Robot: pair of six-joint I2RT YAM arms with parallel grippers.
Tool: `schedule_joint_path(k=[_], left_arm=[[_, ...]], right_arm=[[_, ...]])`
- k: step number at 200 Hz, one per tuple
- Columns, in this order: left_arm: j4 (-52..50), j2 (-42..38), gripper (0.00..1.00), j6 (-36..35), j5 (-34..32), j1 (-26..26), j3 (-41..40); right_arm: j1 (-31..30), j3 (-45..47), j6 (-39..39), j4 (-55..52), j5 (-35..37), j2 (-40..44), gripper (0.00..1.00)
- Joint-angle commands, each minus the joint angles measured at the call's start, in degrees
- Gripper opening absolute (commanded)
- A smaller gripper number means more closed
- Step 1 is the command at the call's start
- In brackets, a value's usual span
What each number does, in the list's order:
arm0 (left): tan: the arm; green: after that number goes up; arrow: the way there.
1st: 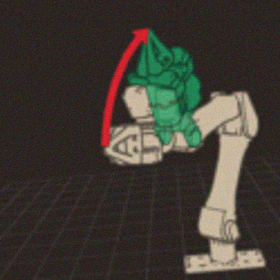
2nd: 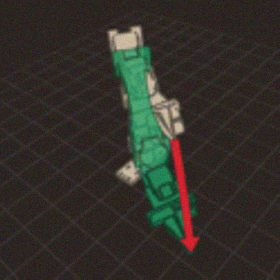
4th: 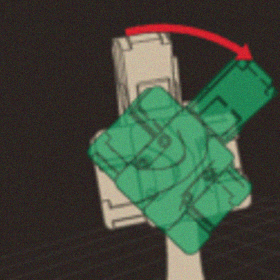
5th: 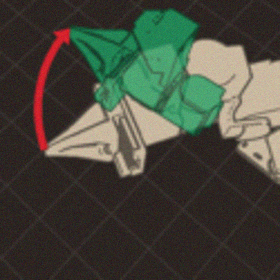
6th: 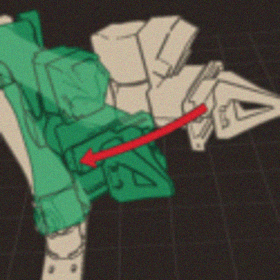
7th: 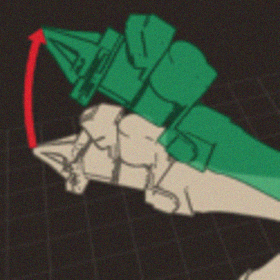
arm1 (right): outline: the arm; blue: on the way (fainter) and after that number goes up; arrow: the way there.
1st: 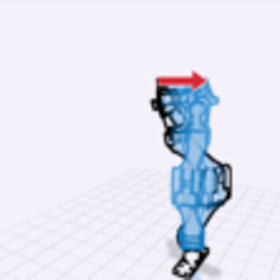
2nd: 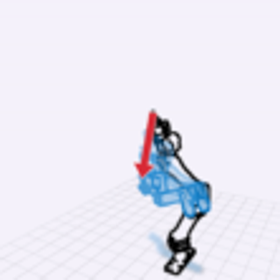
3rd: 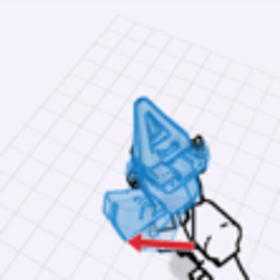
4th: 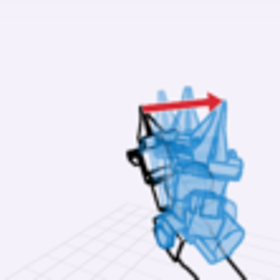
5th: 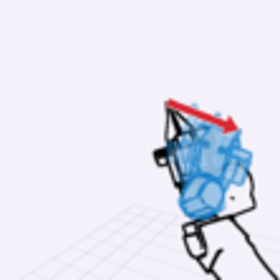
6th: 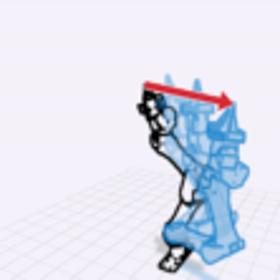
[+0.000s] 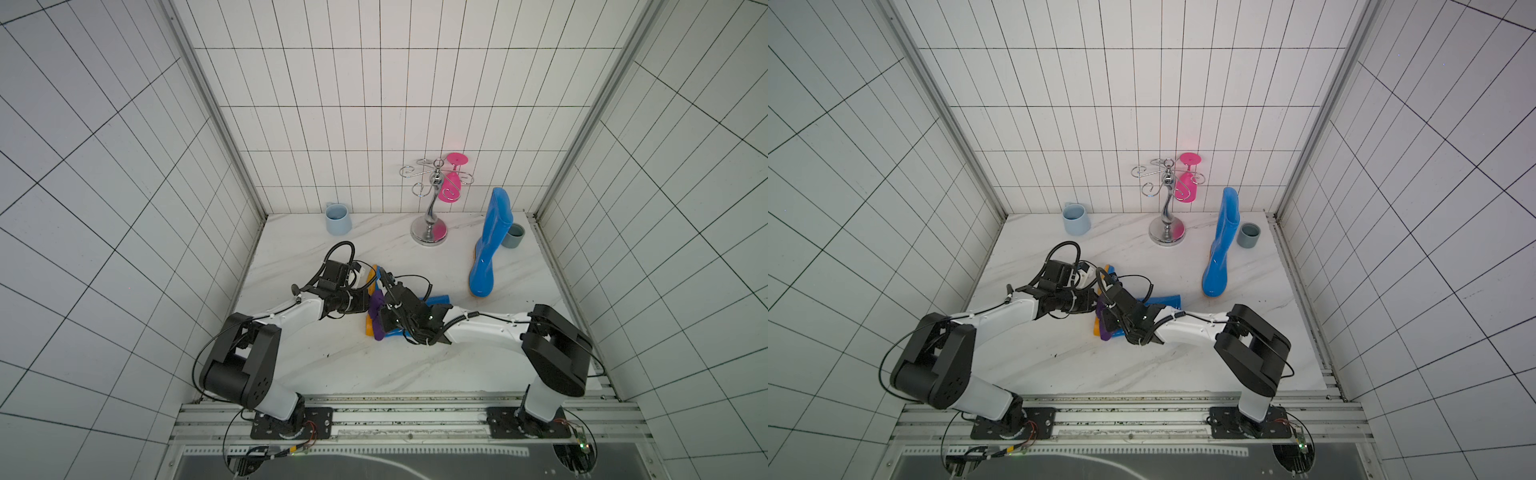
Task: Wipe the rubber boots with a cloth
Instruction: Wipe the dirt off the rubber boot.
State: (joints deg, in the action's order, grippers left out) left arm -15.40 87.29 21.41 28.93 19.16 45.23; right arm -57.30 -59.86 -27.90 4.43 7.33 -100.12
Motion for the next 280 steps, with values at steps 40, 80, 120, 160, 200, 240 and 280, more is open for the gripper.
schedule_joint_path(k=[40, 80, 120, 160, 200, 240, 280], left_arm=[[-3.44, 2.54, 0.14, -1.36, -6.25, 0.19, -0.85], [-3.41, 3.24, 0.14, -1.46, -6.16, 0.35, -0.83], [-3.41, 3.11, 0.14, -1.55, -6.41, 0.59, -0.94], [-3.42, 3.52, 0.14, -1.63, -6.33, 0.97, -0.83], [-3.43, 3.94, 0.13, -1.72, -6.31, 1.23, -0.84], [-3.59, 4.18, 0.13, -1.8, -6.44, 1.51, -0.85], [-3.67, 4.34, 0.13, -1.83, -6.66, 1.5, -0.75]], right_arm=[[3.29, -2.67, 3.36, 4.62, 0.18, -6.04, 0.0], [4.37, -5.18, 4.46, 6.08, 1.34, -8.63, 0.0], [6.03, -8.22, 5.4, 6.35, 1.64, -9.37, 0.0], [7.28, -10.75, 6.35, 5.49, 1.85, -9.68, 0.0], [8.83, -13.51, 6.93, 5.43, 1.2, -11.44, 0.0], [11.45, -21.54, 8.34, 3.4, -0.26, -15.85, 0.0], [14.25, -30.2, 8.82, 0.21, -2.36, -21.0, 0.0]])
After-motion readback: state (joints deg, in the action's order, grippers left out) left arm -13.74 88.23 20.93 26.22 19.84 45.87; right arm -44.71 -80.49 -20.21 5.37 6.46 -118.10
